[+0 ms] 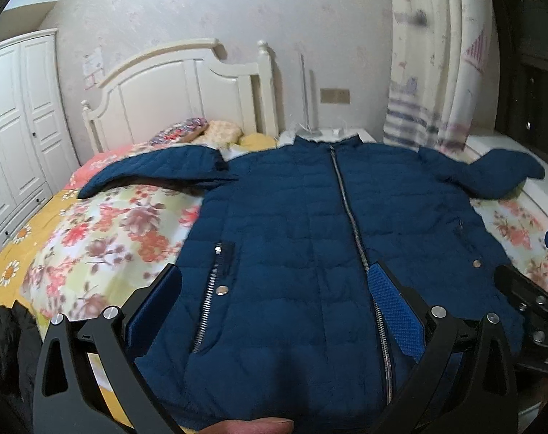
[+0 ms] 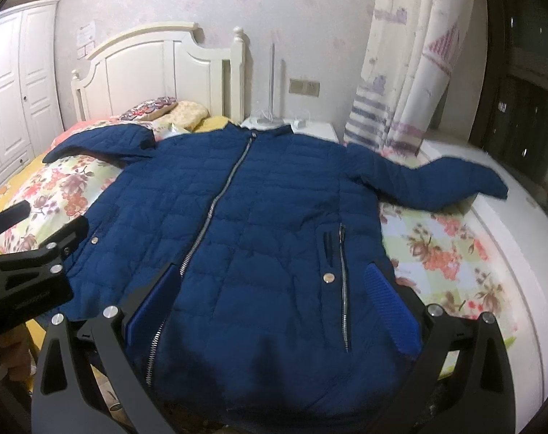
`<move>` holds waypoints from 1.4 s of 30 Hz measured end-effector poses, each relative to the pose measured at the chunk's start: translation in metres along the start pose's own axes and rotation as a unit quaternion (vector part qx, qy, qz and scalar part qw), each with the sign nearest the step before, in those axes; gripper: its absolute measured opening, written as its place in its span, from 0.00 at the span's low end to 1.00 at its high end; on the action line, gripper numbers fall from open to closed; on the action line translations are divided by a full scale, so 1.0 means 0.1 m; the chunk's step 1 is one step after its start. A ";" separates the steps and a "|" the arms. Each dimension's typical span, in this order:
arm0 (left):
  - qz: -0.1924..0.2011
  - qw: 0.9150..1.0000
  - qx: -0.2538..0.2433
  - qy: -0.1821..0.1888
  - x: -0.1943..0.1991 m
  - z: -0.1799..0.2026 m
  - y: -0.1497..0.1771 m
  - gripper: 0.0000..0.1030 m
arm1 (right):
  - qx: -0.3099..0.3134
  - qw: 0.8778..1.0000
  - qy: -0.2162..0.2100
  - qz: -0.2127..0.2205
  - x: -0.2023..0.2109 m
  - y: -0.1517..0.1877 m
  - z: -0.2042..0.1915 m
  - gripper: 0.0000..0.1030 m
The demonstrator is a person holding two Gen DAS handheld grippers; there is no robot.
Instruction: Fold large clothes
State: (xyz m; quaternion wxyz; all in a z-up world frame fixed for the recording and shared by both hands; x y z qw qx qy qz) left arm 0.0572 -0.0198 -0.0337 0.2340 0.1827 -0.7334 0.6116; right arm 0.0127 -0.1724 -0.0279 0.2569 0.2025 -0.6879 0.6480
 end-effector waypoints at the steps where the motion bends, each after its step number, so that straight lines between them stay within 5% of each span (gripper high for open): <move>1: -0.006 1.000 -0.007 0.005 -0.09 0.04 -0.02 0.96 | -0.008 1.000 0.001 -0.005 -0.05 0.00 0.06 0.98; 3: -0.026 0.999 -0.036 0.018 -0.37 0.15 -0.11 0.96 | -0.027 0.999 0.003 -0.018 -0.16 -0.01 0.19 0.98; 7: -0.053 0.992 -0.113 -0.022 -0.98 0.34 -0.36 0.96 | -0.080 0.996 0.017 -0.047 -0.47 -0.03 0.63 0.98; 11: -0.072 0.987 -0.139 -0.027 -1.52 0.36 -0.59 0.96 | -0.150 0.985 0.047 -0.066 -0.87 -0.23 1.33 0.98; 16: -0.124 0.988 -0.088 -0.029 -2.26 0.19 -0.69 0.96 | -0.235 0.965 0.112 -0.041 -1.45 -0.61 2.35 0.98; 23: -0.156 0.986 -0.018 0.053 -2.68 -0.01 -0.52 0.96 | -0.318 0.933 0.161 -0.041 -2.40 -0.94 3.44 0.96; 25: -0.156 0.985 0.002 0.074 -2.71 -0.02 -0.49 0.96 | -0.328 0.927 0.174 -0.048 -2.59 -0.98 3.60 0.91; 27: -0.153 0.984 0.013 0.085 -2.72 -0.03 -0.48 0.96 | -0.325 0.926 0.186 -0.045 -2.68 -1.05 3.68 0.67; 28: -0.153 0.985 0.012 0.084 -2.72 -0.02 -0.48 0.96 | -0.314 0.927 0.201 -0.038 -2.69 -1.10 3.67 0.57; 30: -0.155 0.985 0.004 0.076 -2.74 0.02 -0.48 0.96 | -0.303 0.926 0.225 -0.019 -2.67 -1.25 3.64 0.15; 33: -0.156 0.985 0.004 0.076 -2.75 0.04 -0.48 0.96 | -0.269 0.937 0.220 0.046 -2.51 -1.64 3.29 0.08; 37: -0.157 0.984 0.007 0.079 -2.74 0.01 -0.48 0.96 | -0.142 0.977 0.127 0.092 -2.46 -2.14 2.15 0.07; 40: -0.157 0.984 0.008 0.080 -2.74 0.01 -0.48 0.96 | -0.023 0.996 0.030 0.077 -2.60 -2.21 1.02 0.07; 42: -0.157 0.984 0.010 0.081 -2.74 0.01 -0.48 0.96 | 0.038 0.998 -0.018 0.040 -2.79 -2.10 0.41 0.07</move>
Point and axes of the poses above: each gripper's, at about its wrist camera, not at the fingertips, and x roughly against the way its jaws point, z to its right, y to its underside, the point moved 2 cm from there along -x, roughly the way its jaws point, and after that the axes turned 3 degrees about -x, right-handed, at the moved point
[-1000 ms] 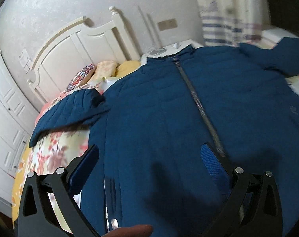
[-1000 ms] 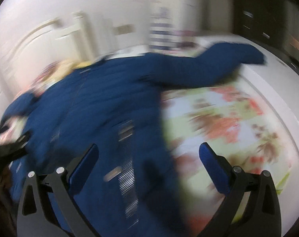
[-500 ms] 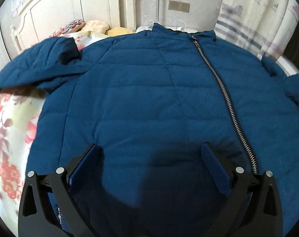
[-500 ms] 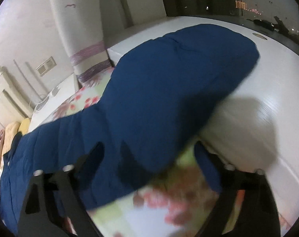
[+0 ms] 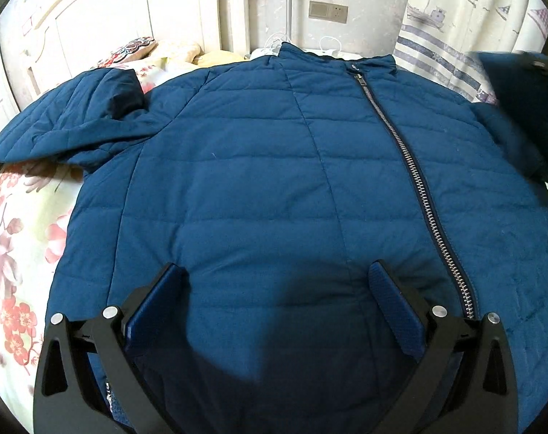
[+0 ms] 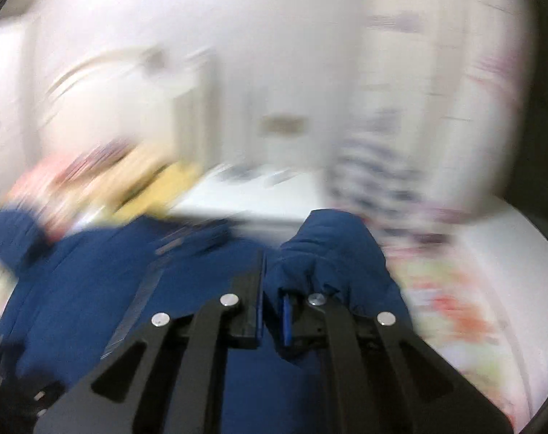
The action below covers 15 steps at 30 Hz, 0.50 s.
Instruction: Fold large clothes
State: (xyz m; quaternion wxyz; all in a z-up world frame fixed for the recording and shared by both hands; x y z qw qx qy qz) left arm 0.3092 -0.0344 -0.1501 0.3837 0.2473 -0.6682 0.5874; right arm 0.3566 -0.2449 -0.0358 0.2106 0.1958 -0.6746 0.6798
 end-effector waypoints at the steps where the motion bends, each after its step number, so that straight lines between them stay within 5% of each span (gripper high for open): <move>1: 0.000 1.000 0.000 0.000 0.00 0.00 0.00 0.96 | 0.034 0.999 -0.009 -0.025 -0.14 0.10 -0.31 0.08; 3: 0.001 1.000 0.001 0.001 0.00 0.00 0.00 0.96 | 0.086 0.994 -0.008 -0.069 -0.42 0.30 -0.66 0.10; 5: 0.001 1.000 0.001 0.001 0.01 0.00 0.01 0.96 | 0.124 0.979 -0.026 -0.161 -0.79 0.63 -0.91 0.22; 7: 0.001 1.000 0.002 0.001 0.01 0.00 0.00 0.96 | 0.156 0.978 -0.008 -0.140 -0.79 0.72 -0.93 0.30; 9: 0.001 1.000 0.002 0.001 0.02 0.00 0.01 0.96 | 0.150 0.975 -0.032 -0.158 -0.70 0.69 -0.88 0.66; 11: 0.001 1.000 0.002 0.001 0.02 0.00 0.01 0.96 | 0.120 0.975 -0.078 -0.169 -0.50 0.65 -0.77 0.81; 15: 0.002 1.000 0.003 0.002 0.02 0.00 0.01 0.96 | 0.070 0.981 -0.122 -0.131 0.20 0.66 -0.44 0.80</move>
Point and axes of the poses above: each gripper's, at about its wrist camera, not at the fingertips, and x roughly against the way its jaws point, z to its right, y to its underside, the point moved 2 cm from there along -x, roughly the way its jaws point, and after that the axes turned 3 degrees about -x, right-handed, at the moved point
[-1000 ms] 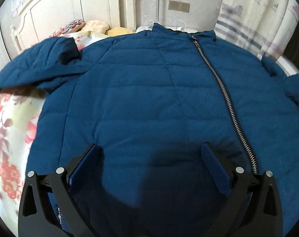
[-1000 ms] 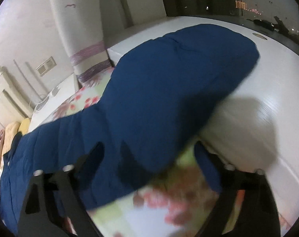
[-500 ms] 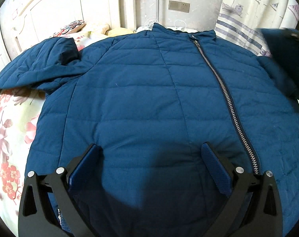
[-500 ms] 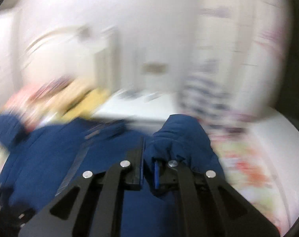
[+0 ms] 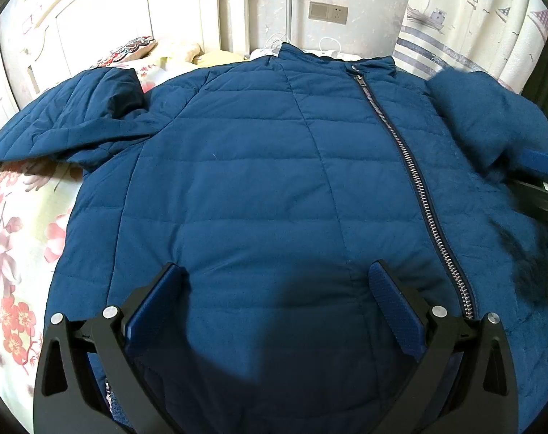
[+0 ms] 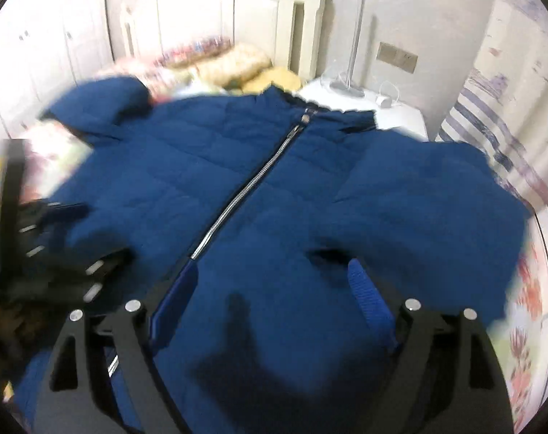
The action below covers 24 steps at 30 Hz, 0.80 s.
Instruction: Fold large clothes
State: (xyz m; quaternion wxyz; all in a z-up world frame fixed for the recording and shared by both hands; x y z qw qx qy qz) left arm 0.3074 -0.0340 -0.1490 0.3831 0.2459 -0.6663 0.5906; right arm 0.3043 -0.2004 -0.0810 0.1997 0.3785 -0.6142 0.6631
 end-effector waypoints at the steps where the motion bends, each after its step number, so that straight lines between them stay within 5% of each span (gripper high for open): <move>1: 0.000 1.000 0.000 0.000 0.00 0.00 0.00 0.96 | -0.019 1.000 -0.005 0.021 0.19 0.09 0.09 0.80; 5: 0.007 0.999 -0.022 -0.025 0.09 0.09 -0.04 0.95 | -0.129 0.989 -0.007 0.066 0.70 0.55 0.53 0.72; 8: 0.066 0.995 -0.080 -0.005 0.42 0.48 -0.29 0.95 | -0.224 0.973 -0.017 0.043 0.66 0.92 0.90 0.57; 11: 0.133 0.971 -0.198 -0.009 0.70 1.25 -0.58 0.95 | -0.247 0.969 0.016 0.000 0.46 1.17 0.96 0.51; 15: 0.135 0.941 -0.309 0.040 0.56 2.10 -0.70 0.95 | -0.236 0.970 0.046 0.020 0.45 1.21 0.93 0.52; 19: 0.136 0.916 -0.375 0.042 0.27 2.65 -0.75 0.93 | -0.258 0.965 0.013 0.034 0.41 1.27 1.02 0.54; 22: 0.115 0.908 -0.397 0.065 0.12 2.82 -0.77 0.70 | -0.272 0.961 -0.005 0.040 0.42 1.31 1.08 0.54; 24: 0.109 0.898 -0.414 0.096 0.11 2.85 -0.73 0.22 | -0.268 0.963 0.001 0.039 0.43 1.31 1.02 0.54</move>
Point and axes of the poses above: each gripper's, at about its wrist camera, not at the fingertips, and x roughly against the way its jaws point, z to its right, y to its underside, the point moved 2 cm from there along -x, roughly the way its jaws point, and after that the axes turned 3 degrees about -x, right-handed, at the moved point
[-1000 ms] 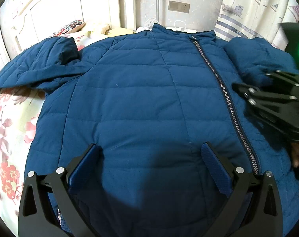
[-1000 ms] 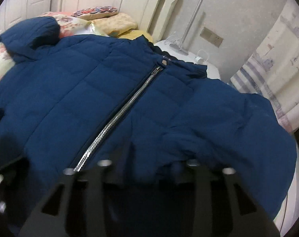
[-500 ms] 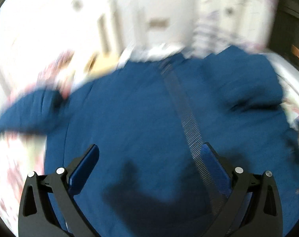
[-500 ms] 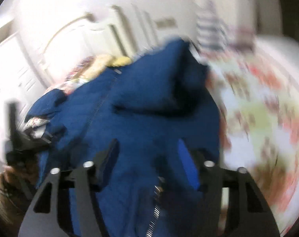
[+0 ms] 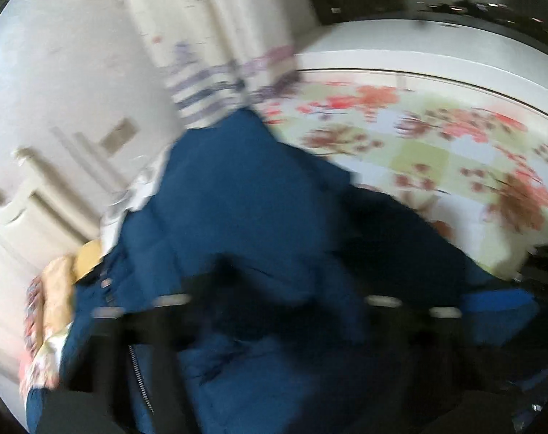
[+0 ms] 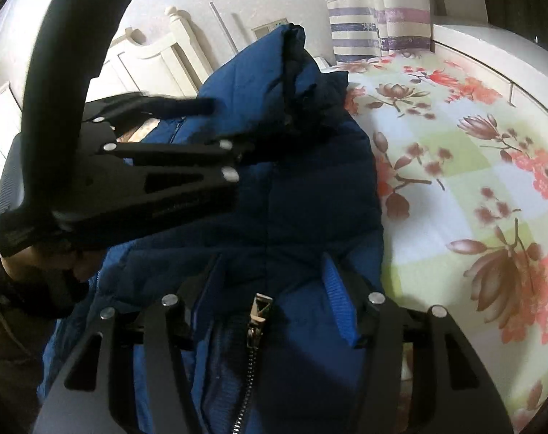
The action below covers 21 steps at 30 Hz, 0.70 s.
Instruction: Fold large clothes
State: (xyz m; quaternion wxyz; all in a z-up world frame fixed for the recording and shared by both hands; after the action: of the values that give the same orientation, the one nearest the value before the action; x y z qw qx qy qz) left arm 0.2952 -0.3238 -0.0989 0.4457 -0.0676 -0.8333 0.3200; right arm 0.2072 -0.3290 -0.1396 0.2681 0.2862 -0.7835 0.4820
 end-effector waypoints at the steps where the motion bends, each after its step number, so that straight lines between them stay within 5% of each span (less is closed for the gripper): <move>1: 0.013 1.000 0.005 -0.003 0.07 -0.01 0.02 0.18 | 0.003 1.000 0.003 0.000 0.00 0.01 -0.01 0.54; 4: 0.060 0.996 0.059 -0.004 0.34 -0.20 0.13 0.10 | -0.002 1.000 -0.002 0.000 0.00 0.00 0.00 0.54; 8: 0.106 0.979 0.176 -0.007 0.68 -0.72 0.41 0.08 | -0.004 1.000 -0.004 0.000 0.00 -0.01 0.02 0.54; 14: 0.096 0.957 0.272 -0.019 0.82 -1.22 0.89 0.08 | -0.002 1.000 -0.002 0.000 0.01 0.01 0.01 0.54; 17: 0.116 0.909 0.399 0.018 0.87 -1.73 1.35 0.07 | -0.001 1.000 -0.002 0.001 0.02 0.02 0.00 0.54; 20: 0.118 0.844 0.520 0.060 0.92 -2.15 1.97 0.07 | -0.002 1.000 -0.004 0.000 0.02 0.02 0.00 0.54; 21: 0.114 0.830 0.542 0.062 0.92 -2.20 2.10 0.09 | -0.002 1.000 -0.004 0.000 0.03 0.03 -0.01 0.55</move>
State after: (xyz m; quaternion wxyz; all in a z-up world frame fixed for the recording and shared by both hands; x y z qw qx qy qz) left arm 0.3774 -0.0182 -0.0718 0.4221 0.0711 -0.4826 0.7641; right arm 0.2030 -0.3275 -0.1388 0.2650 0.2880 -0.7854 0.4795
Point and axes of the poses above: each gripper's, at about its wrist camera, not at the fingertips, and x roughly against the way its jaws point, z to its right, y to its underside, the point moved 2 cm from there along -x, roughly the way its jaws point, and after that the axes turned 3 degrees about -x, right-handed, at the moved point
